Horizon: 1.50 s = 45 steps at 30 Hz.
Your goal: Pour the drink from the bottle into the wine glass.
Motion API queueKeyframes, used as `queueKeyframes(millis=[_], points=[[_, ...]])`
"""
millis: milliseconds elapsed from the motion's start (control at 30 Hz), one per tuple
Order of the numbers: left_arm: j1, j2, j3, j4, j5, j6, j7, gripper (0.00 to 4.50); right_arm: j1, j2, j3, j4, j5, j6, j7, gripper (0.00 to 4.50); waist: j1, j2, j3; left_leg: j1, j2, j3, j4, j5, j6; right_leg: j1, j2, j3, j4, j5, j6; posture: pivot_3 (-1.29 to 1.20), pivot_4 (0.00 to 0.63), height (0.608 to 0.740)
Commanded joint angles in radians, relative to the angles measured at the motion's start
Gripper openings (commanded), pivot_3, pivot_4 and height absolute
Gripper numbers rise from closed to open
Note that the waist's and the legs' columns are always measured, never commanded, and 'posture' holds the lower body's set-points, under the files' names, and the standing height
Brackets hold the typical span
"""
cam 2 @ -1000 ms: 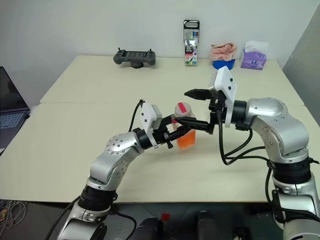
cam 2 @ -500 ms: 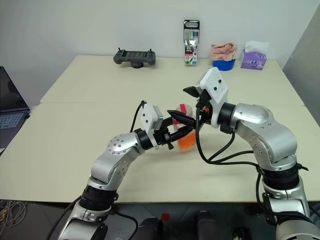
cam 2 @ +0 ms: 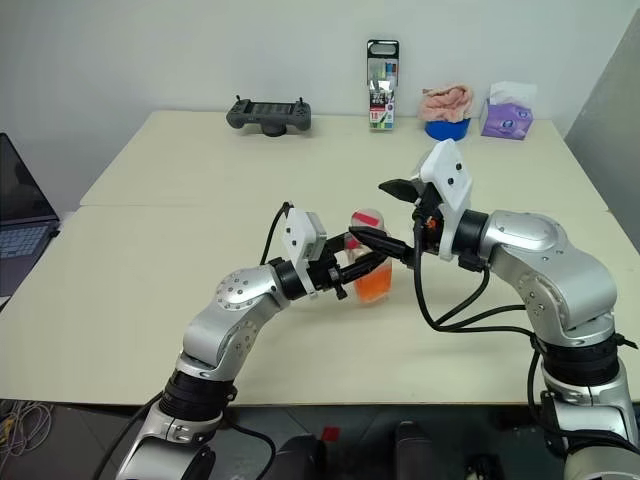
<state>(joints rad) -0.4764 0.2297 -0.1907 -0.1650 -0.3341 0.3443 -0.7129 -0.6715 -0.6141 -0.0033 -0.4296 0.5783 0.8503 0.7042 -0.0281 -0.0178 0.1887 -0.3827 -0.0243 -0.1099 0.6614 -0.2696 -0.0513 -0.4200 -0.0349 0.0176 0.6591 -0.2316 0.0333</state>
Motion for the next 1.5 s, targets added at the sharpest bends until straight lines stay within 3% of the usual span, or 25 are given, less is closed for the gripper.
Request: queueKeyframes(millis=[33, 433, 667, 933, 1267, 1500], points=[[-0.013, -0.003, 0.005, -0.047, -0.014, -0.021, -0.010, 1.81, 0.015, -0.023, -0.045, -0.042, 0.039, 0.001, 0.017, 4.50, 0.000, 0.000, 0.000, 0.000, 0.000, 0.000, 0.000, 0.000, 0.000, 0.000, 0.000, 0.000, 0.000, 0.000, 0.000, 0.00, 0.150, 0.740], [-0.014, 0.002, 0.009, -0.044, -0.012, -0.017, -0.017, 1.81, 0.038, -0.051, -0.060, -0.083, 0.122, 0.001, 0.041, 4.50, 0.000, 0.000, 0.000, 0.000, 0.000, 0.000, 0.000, 0.000, 0.000, 0.000, 0.000, 0.000, 0.000, -0.001, 0.001, 0.00, 0.150, 0.740], [-0.023, -0.001, 0.009, -0.034, -0.010, -0.021, -0.019, 1.81, -0.002, 0.007, 0.008, -0.036, 0.049, -0.022, -0.048, 4.50, 0.000, 0.000, 0.000, 0.000, 0.000, 0.000, 0.000, 0.000, 0.000, 0.000, 0.000, 0.000, 0.000, 0.000, 0.001, 0.00, 0.150, 0.740], [-0.020, -0.005, 0.007, -0.036, -0.007, -0.021, -0.016, 1.81, -0.024, 0.052, 0.057, -0.001, 0.001, -0.057, -0.050, 4.50, 0.000, 0.000, 0.000, 0.000, 0.000, 0.000, 0.000, 0.000, 0.000, 0.000, 0.000, 0.000, 0.000, 0.000, 0.000, 0.00, 0.150, 0.740], [-0.020, -0.007, 0.009, -0.031, -0.004, -0.026, -0.011, 1.81, -0.011, 0.041, 0.014, 0.014, -0.003, -0.055, -0.054, 4.50, 0.000, 0.000, 0.000, 0.000, 0.000, 0.000, 0.000, 0.000, 0.000, 0.000, 0.000, 0.000, 0.000, 0.000, 0.000, 0.00, 0.150, 0.740], [-0.018, -0.002, 0.011, -0.032, -0.002, -0.028, -0.012, 1.81, 0.045, 0.013, -0.042, -0.049, 0.081, -0.007, -0.036, 4.50, 0.000, 0.000, 0.000, 0.000, 0.000, 0.000, 0.000, 0.000, 0.000, 0.000, 0.000, 0.000, 0.000, 0.000, 0.000, 0.00, 0.150, 0.740]])
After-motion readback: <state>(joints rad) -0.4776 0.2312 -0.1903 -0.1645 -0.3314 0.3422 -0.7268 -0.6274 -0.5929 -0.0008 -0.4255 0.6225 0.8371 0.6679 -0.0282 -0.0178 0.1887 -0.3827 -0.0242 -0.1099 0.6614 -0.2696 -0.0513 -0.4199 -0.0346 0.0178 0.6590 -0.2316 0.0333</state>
